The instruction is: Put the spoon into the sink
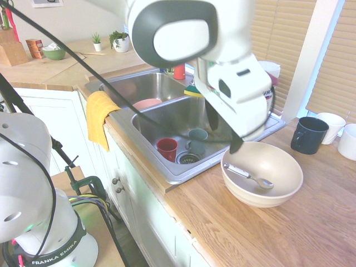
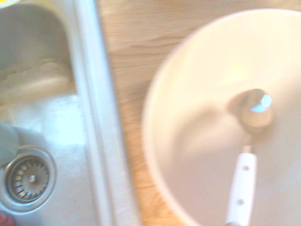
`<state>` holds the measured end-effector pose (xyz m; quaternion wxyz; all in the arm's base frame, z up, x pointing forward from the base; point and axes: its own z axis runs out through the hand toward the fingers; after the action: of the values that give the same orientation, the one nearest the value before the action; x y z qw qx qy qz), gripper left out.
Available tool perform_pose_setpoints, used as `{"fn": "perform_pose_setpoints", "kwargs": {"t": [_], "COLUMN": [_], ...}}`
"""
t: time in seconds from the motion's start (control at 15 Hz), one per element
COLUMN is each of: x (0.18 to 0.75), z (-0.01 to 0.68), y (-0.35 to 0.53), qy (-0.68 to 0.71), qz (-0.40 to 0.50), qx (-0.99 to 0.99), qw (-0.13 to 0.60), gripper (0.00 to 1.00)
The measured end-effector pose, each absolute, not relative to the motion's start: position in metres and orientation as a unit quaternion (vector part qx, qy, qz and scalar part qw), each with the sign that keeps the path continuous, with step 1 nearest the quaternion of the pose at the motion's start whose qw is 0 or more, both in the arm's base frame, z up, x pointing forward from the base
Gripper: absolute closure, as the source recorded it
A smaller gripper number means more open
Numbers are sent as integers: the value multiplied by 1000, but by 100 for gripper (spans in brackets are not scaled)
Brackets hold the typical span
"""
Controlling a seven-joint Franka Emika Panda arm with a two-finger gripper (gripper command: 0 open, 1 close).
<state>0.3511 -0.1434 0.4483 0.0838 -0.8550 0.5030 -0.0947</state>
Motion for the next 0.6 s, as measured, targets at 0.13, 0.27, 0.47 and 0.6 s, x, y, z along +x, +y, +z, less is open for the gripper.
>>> {"fn": "perform_pose_setpoints", "kwargs": {"t": [0.13, 0.27, 0.47, 0.6], "x": [354, 363, 378, 384], "z": [425, 404, 384, 374], "y": [-163, -174, -183, -185], "qy": [516, 521, 524, 526], "qz": [-77, -57, -35, -25], "qx": [-848, -846, -845, -844], "qw": [92, 99, 104, 105], "gripper": [0, 0, 0, 0]}}
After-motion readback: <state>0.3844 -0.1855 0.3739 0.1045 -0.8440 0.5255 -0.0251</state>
